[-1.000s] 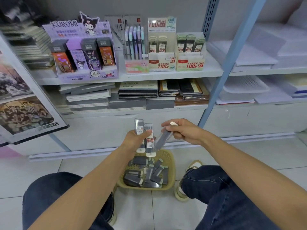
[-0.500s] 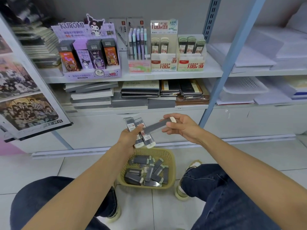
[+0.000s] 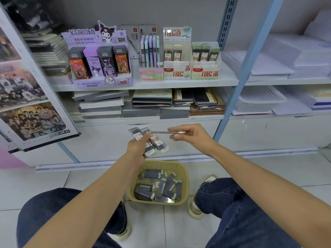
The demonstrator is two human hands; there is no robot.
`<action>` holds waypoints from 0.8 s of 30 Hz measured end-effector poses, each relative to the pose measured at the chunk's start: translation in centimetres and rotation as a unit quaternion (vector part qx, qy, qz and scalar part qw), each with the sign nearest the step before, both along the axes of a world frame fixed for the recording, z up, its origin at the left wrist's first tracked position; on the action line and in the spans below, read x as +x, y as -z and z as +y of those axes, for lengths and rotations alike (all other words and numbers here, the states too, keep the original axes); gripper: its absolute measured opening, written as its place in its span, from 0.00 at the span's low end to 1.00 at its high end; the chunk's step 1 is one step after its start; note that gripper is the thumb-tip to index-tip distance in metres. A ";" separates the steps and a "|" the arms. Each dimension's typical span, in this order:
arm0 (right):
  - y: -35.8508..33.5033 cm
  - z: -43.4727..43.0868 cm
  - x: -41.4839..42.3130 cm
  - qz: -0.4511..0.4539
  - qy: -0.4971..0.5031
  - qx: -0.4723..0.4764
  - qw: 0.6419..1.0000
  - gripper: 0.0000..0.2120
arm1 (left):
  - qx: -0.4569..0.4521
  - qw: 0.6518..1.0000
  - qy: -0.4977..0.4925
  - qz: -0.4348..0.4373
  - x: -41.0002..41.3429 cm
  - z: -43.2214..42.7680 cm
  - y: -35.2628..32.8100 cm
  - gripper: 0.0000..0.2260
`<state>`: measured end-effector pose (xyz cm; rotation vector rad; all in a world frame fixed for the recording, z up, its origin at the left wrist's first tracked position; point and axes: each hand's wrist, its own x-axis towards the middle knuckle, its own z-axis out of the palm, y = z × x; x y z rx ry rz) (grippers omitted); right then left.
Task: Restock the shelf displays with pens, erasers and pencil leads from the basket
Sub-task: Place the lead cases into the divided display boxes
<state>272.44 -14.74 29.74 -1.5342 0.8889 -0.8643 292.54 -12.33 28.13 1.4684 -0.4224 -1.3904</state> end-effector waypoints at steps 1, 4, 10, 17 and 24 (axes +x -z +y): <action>0.1 0.3 0.2 0.007 -0.008 -0.002 1.000 0.17 | -0.003 1.000 -0.012 0.016 -0.1 0.0 -0.1 0.06; 0.7 1.2 0.4 0.048 -0.027 -0.039 0.998 0.19 | -0.024 0.998 -0.027 0.045 -0.2 0.2 -0.5 0.05; 0.8 1.9 0.9 0.111 -0.054 -0.137 0.983 0.18 | -0.021 0.998 -0.040 0.035 -0.7 0.8 -0.8 0.06; 0.2 2.5 1.5 -0.015 0.056 0.040 0.998 0.30 | -0.080 0.996 -0.038 0.005 -0.9 0.0 -2.8 0.05; -1.9 0.7 1.8 -0.123 0.091 0.188 0.970 0.13 | -0.116 0.993 -0.002 0.034 -1.0 -0.6 -5.3 0.04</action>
